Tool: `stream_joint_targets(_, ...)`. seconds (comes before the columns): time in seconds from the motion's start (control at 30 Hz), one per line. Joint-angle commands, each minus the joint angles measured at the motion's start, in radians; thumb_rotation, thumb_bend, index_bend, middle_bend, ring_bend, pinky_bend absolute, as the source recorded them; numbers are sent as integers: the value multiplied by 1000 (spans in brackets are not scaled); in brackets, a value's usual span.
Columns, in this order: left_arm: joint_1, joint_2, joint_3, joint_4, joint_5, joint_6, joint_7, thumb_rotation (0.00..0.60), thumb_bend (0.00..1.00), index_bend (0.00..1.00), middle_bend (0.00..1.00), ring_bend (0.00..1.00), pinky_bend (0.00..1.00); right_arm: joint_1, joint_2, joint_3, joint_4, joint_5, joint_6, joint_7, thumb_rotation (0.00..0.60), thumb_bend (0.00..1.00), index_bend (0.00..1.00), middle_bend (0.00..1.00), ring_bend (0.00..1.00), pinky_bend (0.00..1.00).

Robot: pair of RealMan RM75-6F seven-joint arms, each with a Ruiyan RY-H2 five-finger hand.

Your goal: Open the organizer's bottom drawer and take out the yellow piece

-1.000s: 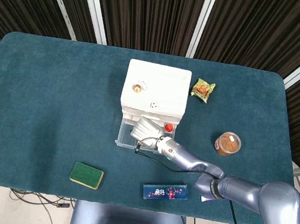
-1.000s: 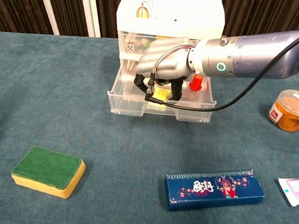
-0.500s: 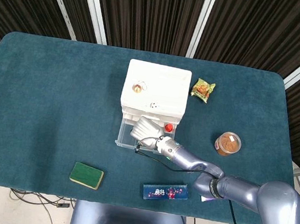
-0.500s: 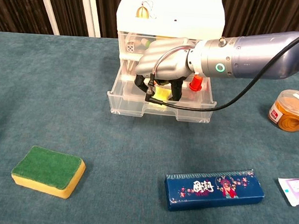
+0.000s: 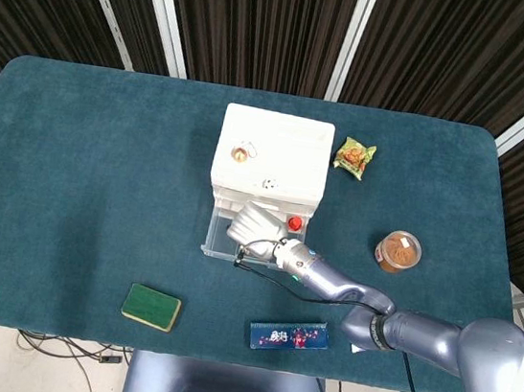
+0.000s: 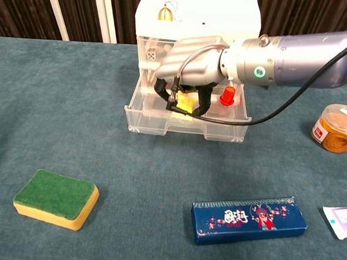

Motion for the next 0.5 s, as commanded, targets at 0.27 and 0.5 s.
stream_joint_targets(0.27, 0, -3, 2, 1, 3, 3, 7, 600, 403, 10, 0, 0, 0, -27, 119, 40, -144, 18, 54, 18, 600, 271, 574, 1000, 1000, 1000)
stream_joint_targets(0.5, 1, -3, 1, -1, 3, 5, 9, 600, 403, 10, 0, 0, 0, -88, 271, 48, -297, -3, 128, 69, 600, 272, 580, 1000, 1000, 1000)
